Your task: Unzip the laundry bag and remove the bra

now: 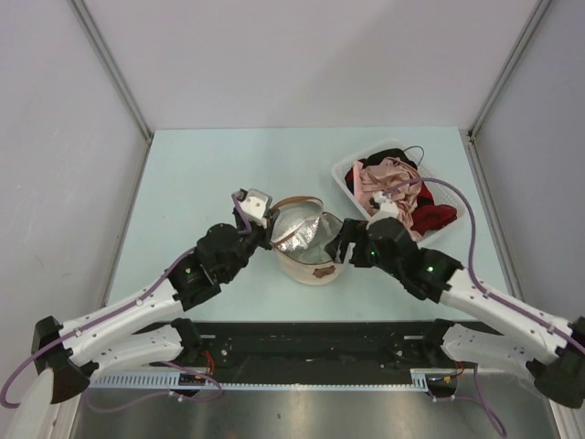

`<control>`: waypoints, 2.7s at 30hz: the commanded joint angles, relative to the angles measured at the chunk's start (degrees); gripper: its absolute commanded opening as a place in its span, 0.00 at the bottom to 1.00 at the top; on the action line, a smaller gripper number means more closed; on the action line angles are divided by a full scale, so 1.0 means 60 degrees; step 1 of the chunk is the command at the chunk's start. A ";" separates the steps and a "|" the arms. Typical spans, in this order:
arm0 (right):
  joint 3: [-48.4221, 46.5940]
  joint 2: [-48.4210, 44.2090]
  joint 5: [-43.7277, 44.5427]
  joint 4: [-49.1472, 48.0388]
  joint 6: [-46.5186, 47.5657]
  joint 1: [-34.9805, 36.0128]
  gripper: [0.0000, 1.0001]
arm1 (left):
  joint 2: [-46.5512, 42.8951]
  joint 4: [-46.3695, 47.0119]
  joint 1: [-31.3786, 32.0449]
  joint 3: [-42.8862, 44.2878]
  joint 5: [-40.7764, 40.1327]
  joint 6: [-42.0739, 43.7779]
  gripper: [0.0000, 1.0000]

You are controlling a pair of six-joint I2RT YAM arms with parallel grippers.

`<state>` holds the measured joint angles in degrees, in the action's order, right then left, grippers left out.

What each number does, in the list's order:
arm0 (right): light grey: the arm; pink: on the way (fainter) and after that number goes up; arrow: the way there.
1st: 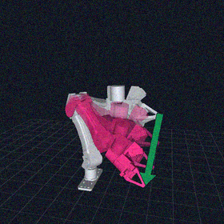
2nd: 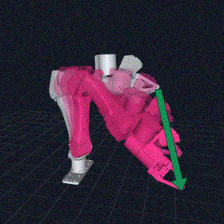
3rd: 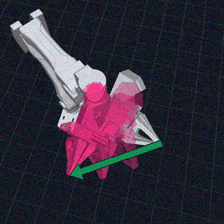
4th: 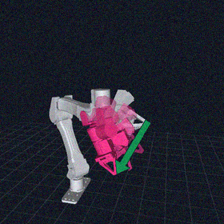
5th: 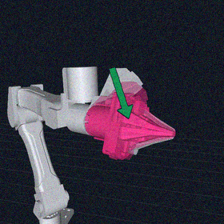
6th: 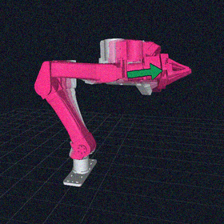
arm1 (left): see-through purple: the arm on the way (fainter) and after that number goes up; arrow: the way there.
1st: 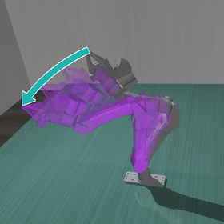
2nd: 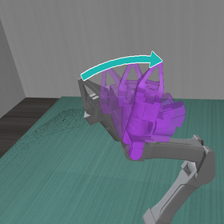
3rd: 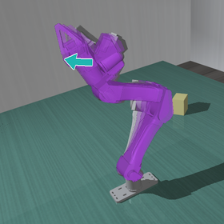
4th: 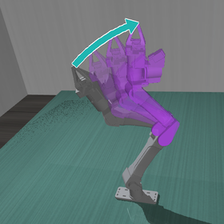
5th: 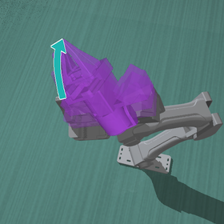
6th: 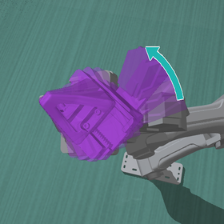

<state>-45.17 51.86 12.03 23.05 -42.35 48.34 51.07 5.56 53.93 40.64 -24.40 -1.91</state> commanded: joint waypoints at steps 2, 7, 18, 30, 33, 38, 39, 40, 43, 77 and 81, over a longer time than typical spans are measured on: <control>0.0101 0.0981 0.1070 -0.0589 -0.0500 0.0673 0.60 | -0.0410 0.1283 0.0137 0.0492 -0.0327 0.0550 0.00; 0.0116 0.1362 0.1569 -0.1656 0.0156 0.0791 0.00 | -0.1141 0.2177 0.0137 0.0009 0.0213 0.1153 0.00; 0.2780 0.2064 0.4543 -1.0114 0.3805 0.1670 0.00 | -0.2724 0.2370 0.0152 -0.1220 0.2379 0.0540 0.00; 0.2841 0.3004 0.4572 -1.0494 0.3397 0.1583 0.05 | -0.3458 0.1622 0.0152 -0.1808 0.2017 -0.0149 0.01; 0.2548 0.2462 0.4338 -0.8885 0.2813 0.1568 0.45 | -0.3195 0.1446 0.0137 -0.1735 0.1739 -0.0573 0.00; 0.2225 0.1453 0.3942 -0.6820 0.2327 0.1656 0.52 | -0.2565 0.1855 0.0269 -0.1749 0.1315 -0.1029 0.00; 0.2211 0.1305 0.3942 -0.6627 0.2196 0.1670 0.52 | -0.2521 0.2059 0.0298 -0.1764 0.1241 -0.1000 0.00; 0.2167 0.1188 0.3942 -0.6422 0.2006 0.1699 0.52 | -0.2477 0.2090 0.0327 -0.1764 0.1168 -0.0971 0.00; 0.2079 0.0588 0.3971 -0.5879 0.1727 0.1831 0.57 | -0.2286 0.2018 0.0445 -0.1633 0.0875 -0.0707 0.00; 0.0936 0.2196 0.3912 -0.2466 0.0876 0.2330 0.42 | -0.1773 0.1344 0.1016 -0.0914 -0.0840 -0.0165 0.00; 0.0936 0.2956 0.3810 -0.2332 0.1154 0.2154 0.45 | -0.1700 0.1285 0.1016 -0.0929 -0.0387 -0.0252 0.00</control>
<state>-38.09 66.48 32.60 4.27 -35.05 61.98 41.50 10.07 59.75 32.38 -26.87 -3.46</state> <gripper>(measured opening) 0.425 0.055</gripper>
